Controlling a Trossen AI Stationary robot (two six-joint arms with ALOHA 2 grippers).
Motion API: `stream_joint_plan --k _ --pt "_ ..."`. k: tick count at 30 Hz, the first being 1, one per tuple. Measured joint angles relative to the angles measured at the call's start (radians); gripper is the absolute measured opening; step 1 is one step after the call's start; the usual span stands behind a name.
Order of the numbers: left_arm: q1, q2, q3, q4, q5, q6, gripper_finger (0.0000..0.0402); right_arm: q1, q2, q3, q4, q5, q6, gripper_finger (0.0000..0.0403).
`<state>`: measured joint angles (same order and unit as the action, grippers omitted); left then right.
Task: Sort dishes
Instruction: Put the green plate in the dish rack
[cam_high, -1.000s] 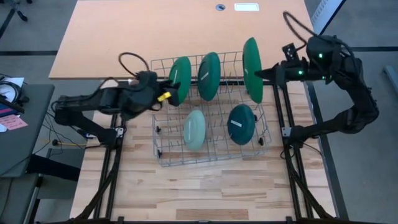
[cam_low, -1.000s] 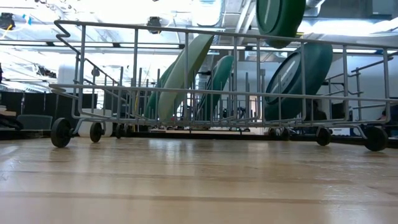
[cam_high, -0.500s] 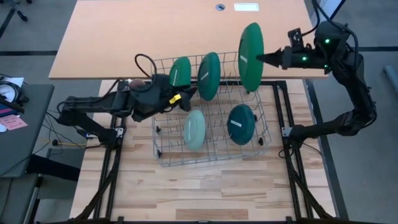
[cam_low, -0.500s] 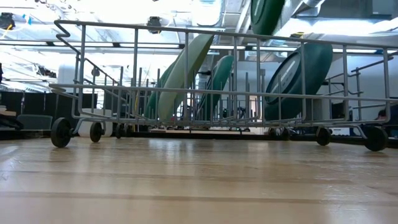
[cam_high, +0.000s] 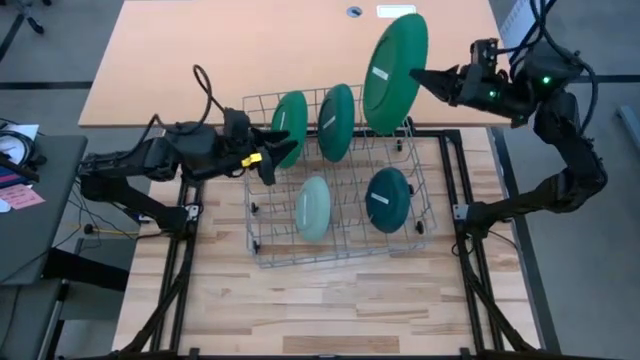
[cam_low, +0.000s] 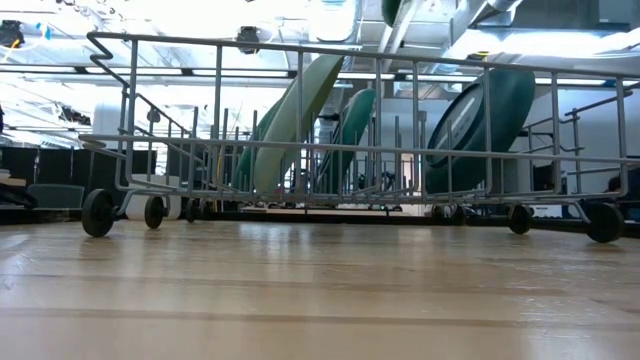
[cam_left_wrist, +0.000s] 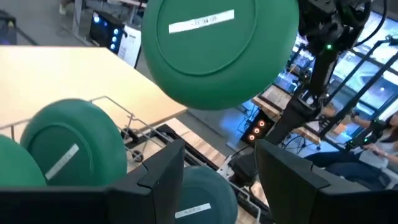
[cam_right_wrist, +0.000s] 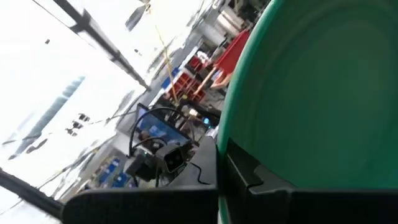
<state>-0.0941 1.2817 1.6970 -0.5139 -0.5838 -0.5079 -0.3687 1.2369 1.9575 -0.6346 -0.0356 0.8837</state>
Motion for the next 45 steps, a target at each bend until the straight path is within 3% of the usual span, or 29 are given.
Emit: stream_joint_plan --k 4,9,16,34,37,41,45 --pt "0.001 -0.022 0.0 -0.002 0.0 0.018 0.0189 0.106 0.013 0.0 -0.001 0.17 -0.001 0.0004" --pt "0.005 -0.028 0.0 -0.025 0.0 0.045 0.0189 0.19 0.028 0.0 0.003 0.274 0.006 0.0004" --pt "0.027 -0.028 0.0 -0.044 0.06 0.044 0.0189 0.232 0.061 0.0 -0.002 0.289 -0.005 0.0004" --pt "0.04 -0.004 0.0 -0.074 0.054 0.033 0.0189 0.203 0.058 0.0 0.0 0.293 0.003 0.0004" --pt "0.038 -0.003 0.0 -0.077 0.054 0.109 0.019 0.204 0.059 0.0 -0.001 0.282 0.007 0.0004" --pt "0.01 0.007 0.0 -0.086 -0.055 0.214 0.0199 0.204 0.059 0.0 0.001 0.272 0.017 0.0004" --pt "0.008 0.014 0.0 -0.068 -0.069 0.271 0.0221 0.204 0.059 0.0 0.005 0.271 0.017 0.0004"
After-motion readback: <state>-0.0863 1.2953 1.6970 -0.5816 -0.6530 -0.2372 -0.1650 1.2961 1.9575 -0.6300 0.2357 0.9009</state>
